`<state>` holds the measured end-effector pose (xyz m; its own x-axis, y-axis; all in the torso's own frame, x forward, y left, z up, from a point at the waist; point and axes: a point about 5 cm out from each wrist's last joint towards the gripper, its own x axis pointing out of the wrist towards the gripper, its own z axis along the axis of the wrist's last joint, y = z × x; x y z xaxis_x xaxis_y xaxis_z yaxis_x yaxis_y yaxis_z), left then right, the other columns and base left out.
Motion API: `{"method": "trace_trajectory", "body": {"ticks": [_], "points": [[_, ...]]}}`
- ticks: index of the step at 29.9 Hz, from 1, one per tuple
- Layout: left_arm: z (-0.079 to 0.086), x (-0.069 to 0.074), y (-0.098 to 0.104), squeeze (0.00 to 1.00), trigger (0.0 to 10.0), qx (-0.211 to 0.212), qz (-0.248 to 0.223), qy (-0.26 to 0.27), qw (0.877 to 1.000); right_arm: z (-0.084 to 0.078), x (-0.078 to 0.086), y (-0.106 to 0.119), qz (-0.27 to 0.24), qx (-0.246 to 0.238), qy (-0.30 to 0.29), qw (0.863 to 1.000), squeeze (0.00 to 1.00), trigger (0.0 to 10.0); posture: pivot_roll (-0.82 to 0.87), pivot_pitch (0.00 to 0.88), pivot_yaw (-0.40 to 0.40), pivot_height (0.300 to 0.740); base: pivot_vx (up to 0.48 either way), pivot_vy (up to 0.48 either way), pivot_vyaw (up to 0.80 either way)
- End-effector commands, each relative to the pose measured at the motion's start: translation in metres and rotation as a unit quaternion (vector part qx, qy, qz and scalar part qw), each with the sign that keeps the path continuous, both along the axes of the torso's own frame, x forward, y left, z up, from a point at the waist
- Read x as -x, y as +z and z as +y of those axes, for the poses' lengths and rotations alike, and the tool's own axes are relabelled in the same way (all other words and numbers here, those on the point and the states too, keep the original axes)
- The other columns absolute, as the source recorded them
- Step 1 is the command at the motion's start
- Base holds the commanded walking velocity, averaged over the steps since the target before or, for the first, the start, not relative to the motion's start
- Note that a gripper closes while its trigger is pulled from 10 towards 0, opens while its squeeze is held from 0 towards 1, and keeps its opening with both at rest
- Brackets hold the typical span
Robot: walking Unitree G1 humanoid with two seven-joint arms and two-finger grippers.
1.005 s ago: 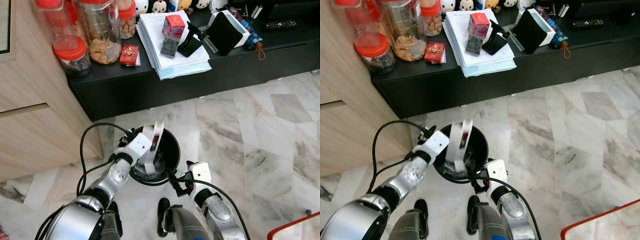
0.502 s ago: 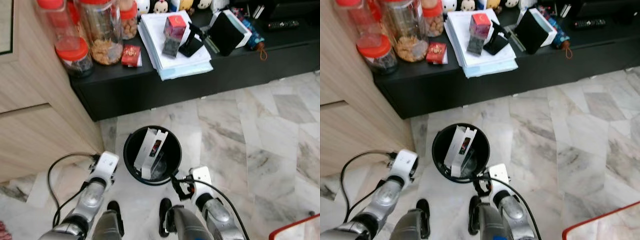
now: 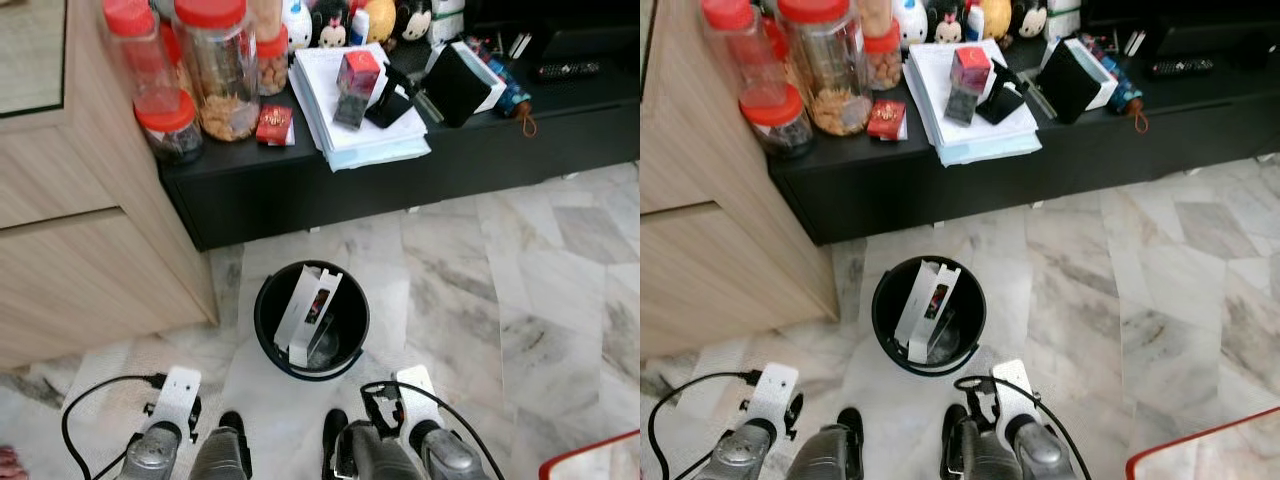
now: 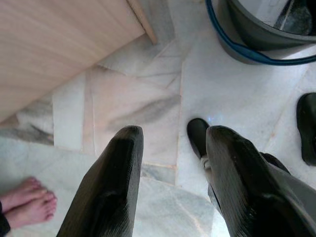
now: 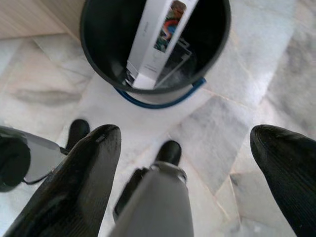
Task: Picking trash to rubbish bin
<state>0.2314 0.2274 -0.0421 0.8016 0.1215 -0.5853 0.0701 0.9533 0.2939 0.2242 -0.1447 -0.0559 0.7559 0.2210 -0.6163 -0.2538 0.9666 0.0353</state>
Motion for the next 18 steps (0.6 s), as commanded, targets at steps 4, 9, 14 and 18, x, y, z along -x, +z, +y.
{"method": "trace_trajectory", "body": {"ticks": [4,9,14,18], "points": [[0.0040,0.0150,-0.0105,0.00,10.0,0.020,0.031,0.043,0.998,-0.0131,0.0143,-0.0099,0.030,-0.002,-0.042,0.999,0.00,10.0,0.15,0.179,-0.103,0.740,0.000,0.000,0.00],[0.0046,0.0123,-0.0088,0.00,10.0,0.027,0.026,0.052,0.998,-0.0146,0.0102,-0.0075,0.025,-0.003,-0.046,0.999,0.00,10.0,0.15,0.165,-0.105,0.740,0.000,0.000,0.00],[0.0034,0.0104,-0.0077,0.00,10.0,0.035,0.020,0.055,0.998,-0.0163,0.0095,-0.0077,0.029,-0.003,-0.055,0.998,0.00,10.0,0.16,0.159,-0.106,0.740,0.000,0.000,0.00],[0.0023,0.0097,-0.0074,0.00,10.0,0.038,0.018,0.056,0.998,-0.0164,0.0115,-0.0090,0.033,-0.006,-0.061,0.998,0.00,10.0,0.16,0.153,-0.107,0.740,0.000,0.000,0.00]]}}
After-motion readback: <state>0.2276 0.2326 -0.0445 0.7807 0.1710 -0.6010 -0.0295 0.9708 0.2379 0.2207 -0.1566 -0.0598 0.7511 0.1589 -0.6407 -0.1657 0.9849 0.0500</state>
